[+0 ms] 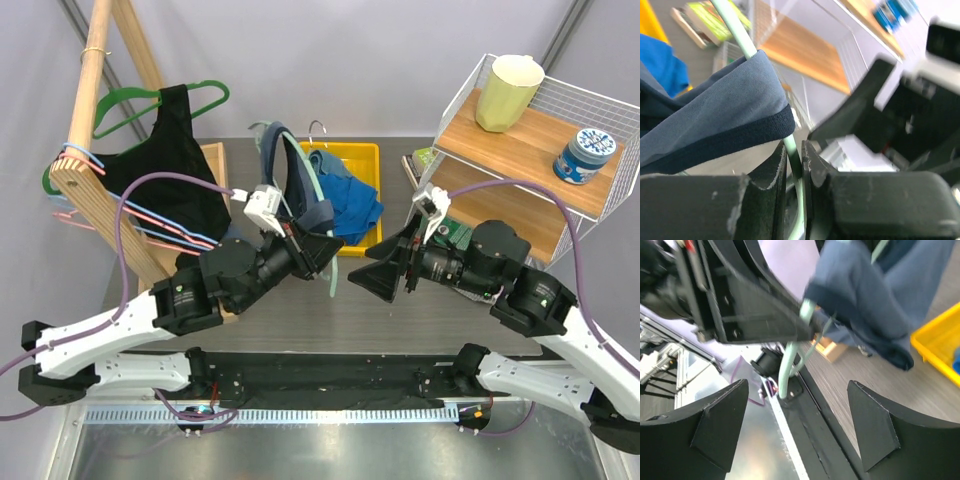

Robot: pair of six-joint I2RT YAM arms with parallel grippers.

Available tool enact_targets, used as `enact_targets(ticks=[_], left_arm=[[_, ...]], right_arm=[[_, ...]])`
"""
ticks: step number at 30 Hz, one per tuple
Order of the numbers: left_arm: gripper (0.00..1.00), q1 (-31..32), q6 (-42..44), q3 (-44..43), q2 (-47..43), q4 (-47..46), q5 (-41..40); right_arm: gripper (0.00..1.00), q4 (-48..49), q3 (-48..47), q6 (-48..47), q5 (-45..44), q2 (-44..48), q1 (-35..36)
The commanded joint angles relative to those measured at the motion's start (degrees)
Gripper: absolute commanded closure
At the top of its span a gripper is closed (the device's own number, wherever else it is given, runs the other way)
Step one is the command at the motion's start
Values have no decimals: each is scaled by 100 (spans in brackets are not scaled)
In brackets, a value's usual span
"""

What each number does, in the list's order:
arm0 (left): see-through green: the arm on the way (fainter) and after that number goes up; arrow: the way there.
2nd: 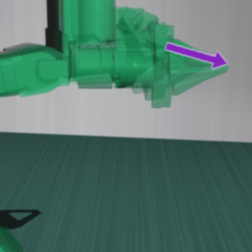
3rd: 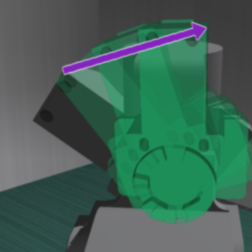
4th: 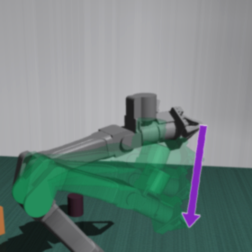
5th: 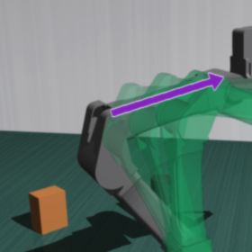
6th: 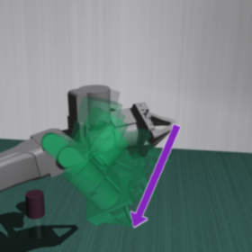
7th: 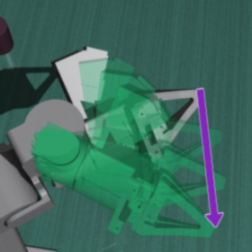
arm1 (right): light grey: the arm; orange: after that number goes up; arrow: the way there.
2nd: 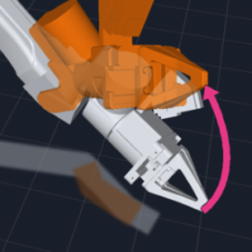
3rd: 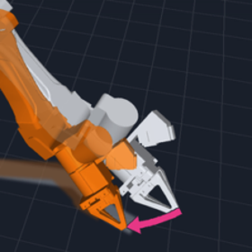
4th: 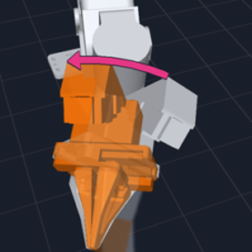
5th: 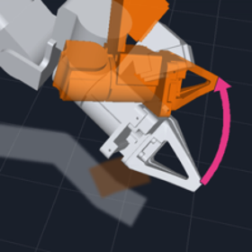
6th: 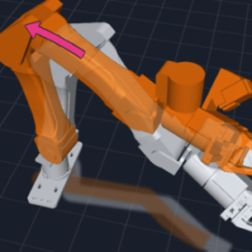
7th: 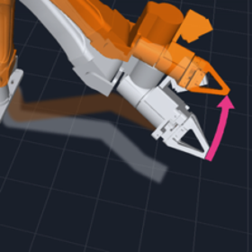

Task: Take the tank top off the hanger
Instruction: Pick up the hanger from the clothesline.

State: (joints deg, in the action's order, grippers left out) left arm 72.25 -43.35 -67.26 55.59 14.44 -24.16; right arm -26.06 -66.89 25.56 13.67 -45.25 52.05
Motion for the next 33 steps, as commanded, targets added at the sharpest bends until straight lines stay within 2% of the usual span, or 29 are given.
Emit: enact_targets(ticks=[1,5,16,22,24,26,27,28,30,31,32,33], left_arm=[[100,26,-112,-252,241,-951,-1239],[100,149,-112,-313,470,-1065,-2002],[100,509,-288,-577,900,-1365,-2742],[100,703,-297,-718,1243,-1417,-2945],[100,764,-305,-735,1313,-1426,-2971],[100,799,-209,-709,1305,-1417,-2875],[100,808,-156,-692,1253,-1417,-2814],[90,808,-95,-683,1183,-1313,-2744],[77,817,-7,-560,1007,-1215,-2437],[63,808,54,-481,745,-1224,-2287],[55,808,142,-272,603,-1224,-2173],[41,808,160,-174,437,-1215,-1867]], right_arm=[[14,84,317,-201,-48,-44,33],[16,627,563,-183,-171,-45,33],[34,1330,730,-403,-892,-519,77],[57,1656,862,-341,-1296,-722,103],[78,1675,888,-306,-1341,-687,103],[99,1587,932,-297,-1744,-573,103],[99,1552,976,-297,-1806,-511,103],[99,1456,1011,-280,-1920,-345,103],[99,1376,1169,-245,-2043,-160,103],[99,1272,1231,-227,-2079,-37,103],[99,1201,1327,-236,-2096,164,103],[99,1131,1371,-210,-2105,279,103]])
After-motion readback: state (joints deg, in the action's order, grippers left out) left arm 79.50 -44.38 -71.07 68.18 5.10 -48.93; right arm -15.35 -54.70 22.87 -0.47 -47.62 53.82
